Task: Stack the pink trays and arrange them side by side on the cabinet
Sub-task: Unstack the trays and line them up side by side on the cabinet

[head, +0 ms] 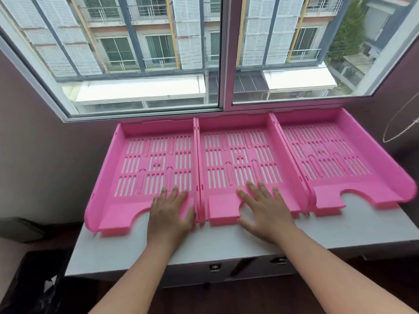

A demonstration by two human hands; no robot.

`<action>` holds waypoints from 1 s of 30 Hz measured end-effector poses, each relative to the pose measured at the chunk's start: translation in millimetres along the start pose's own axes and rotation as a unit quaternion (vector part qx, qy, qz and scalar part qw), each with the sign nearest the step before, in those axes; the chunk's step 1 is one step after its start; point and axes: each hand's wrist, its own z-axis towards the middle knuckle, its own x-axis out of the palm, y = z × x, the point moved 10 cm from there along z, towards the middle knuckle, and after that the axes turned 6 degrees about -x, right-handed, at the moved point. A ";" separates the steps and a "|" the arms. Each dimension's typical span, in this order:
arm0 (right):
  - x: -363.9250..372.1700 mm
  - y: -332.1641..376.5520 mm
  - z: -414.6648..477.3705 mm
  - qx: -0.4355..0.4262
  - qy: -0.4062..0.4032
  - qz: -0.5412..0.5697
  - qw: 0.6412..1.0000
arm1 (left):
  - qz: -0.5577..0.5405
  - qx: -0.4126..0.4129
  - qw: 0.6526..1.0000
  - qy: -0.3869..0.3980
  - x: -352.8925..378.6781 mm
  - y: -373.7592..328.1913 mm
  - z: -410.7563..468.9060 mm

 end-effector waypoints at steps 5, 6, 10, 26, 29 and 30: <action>-1.8 0.2 7.4 -0.020 0.036 0.027 0.999 | -0.013 0.003 1.000 0.016 -0.4 -4.4 2.9; -3.1 0.6 7.1 -0.023 0.041 0.039 0.998 | -0.018 0.004 1.000 0.025 -1.8 -5.8 4.4; -29.2 -7.0 -0.2 -0.015 -0.019 0.021 0.999 | -0.073 0.006 0.997 0.018 -25.4 -20.0 6.0; -32.7 -128.9 -34.8 0.275 -0.161 0.390 0.864 | -0.273 -0.089 0.956 0.053 -1.5 -69.0 6.1; -29.9 -126.8 -32.5 0.258 -0.145 0.400 0.867 | -0.284 -0.106 0.951 0.057 3.7 -63.3 7.0; -29.4 -126.3 -32.5 0.254 -0.144 0.405 0.866 | -0.284 -0.108 0.951 0.056 3.7 -63.2 7.2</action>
